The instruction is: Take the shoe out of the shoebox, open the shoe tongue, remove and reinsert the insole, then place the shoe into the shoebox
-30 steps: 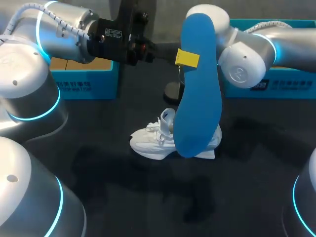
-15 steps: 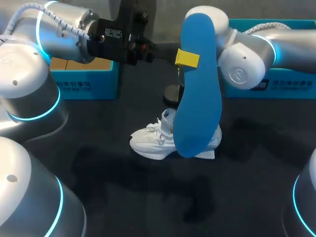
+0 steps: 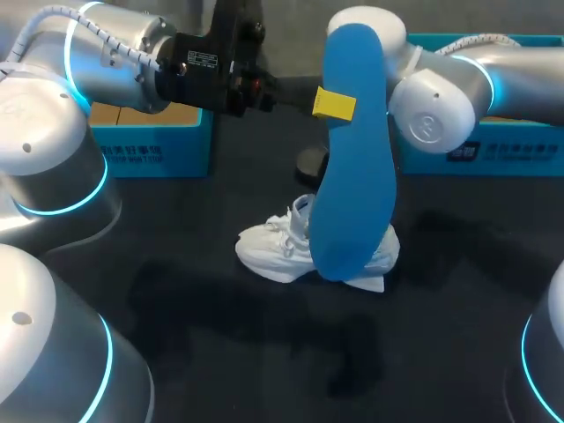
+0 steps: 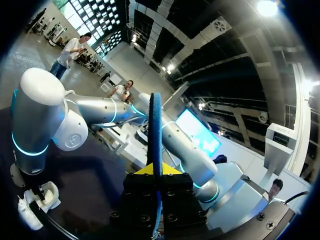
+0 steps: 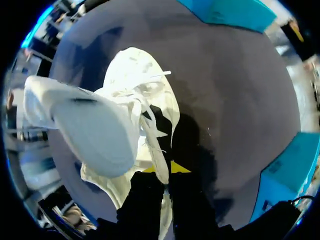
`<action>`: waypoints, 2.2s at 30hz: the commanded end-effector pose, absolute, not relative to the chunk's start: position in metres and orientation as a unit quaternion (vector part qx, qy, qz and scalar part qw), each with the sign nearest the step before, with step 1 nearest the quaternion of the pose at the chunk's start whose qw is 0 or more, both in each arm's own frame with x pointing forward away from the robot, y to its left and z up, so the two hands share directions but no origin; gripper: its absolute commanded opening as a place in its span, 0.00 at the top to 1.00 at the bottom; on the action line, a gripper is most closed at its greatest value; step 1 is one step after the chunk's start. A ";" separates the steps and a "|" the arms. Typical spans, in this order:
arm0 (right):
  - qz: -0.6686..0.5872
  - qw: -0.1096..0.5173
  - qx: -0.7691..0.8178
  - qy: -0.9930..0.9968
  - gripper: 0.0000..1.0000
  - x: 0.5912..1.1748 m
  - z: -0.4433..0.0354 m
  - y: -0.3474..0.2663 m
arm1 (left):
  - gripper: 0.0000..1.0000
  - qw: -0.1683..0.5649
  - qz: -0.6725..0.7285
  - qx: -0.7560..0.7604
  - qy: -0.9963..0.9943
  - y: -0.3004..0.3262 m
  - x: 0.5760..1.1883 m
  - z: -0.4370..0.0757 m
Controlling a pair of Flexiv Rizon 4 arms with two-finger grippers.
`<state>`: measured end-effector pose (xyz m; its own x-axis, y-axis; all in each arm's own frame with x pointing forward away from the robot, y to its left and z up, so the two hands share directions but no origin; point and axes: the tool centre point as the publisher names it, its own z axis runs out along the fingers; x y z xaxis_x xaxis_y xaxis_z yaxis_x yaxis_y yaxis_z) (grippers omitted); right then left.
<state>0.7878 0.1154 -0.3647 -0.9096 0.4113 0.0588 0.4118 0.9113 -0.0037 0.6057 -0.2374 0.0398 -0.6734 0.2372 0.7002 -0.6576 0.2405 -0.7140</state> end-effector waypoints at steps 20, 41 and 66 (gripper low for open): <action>-0.130 0.086 -0.620 -0.769 1.00 0.779 -0.327 0.115 | 1.00 0.374 0.597 0.152 -0.693 -0.237 0.605 0.039; -0.159 0.105 -0.626 -0.756 1.00 0.787 -0.334 0.140 | 1.00 0.374 0.597 0.152 -0.693 -0.237 0.605 0.039; -0.169 0.137 -0.605 -0.766 1.00 0.797 -0.365 0.148 | 1.00 0.374 0.597 0.152 -0.693 -0.237 0.605 0.039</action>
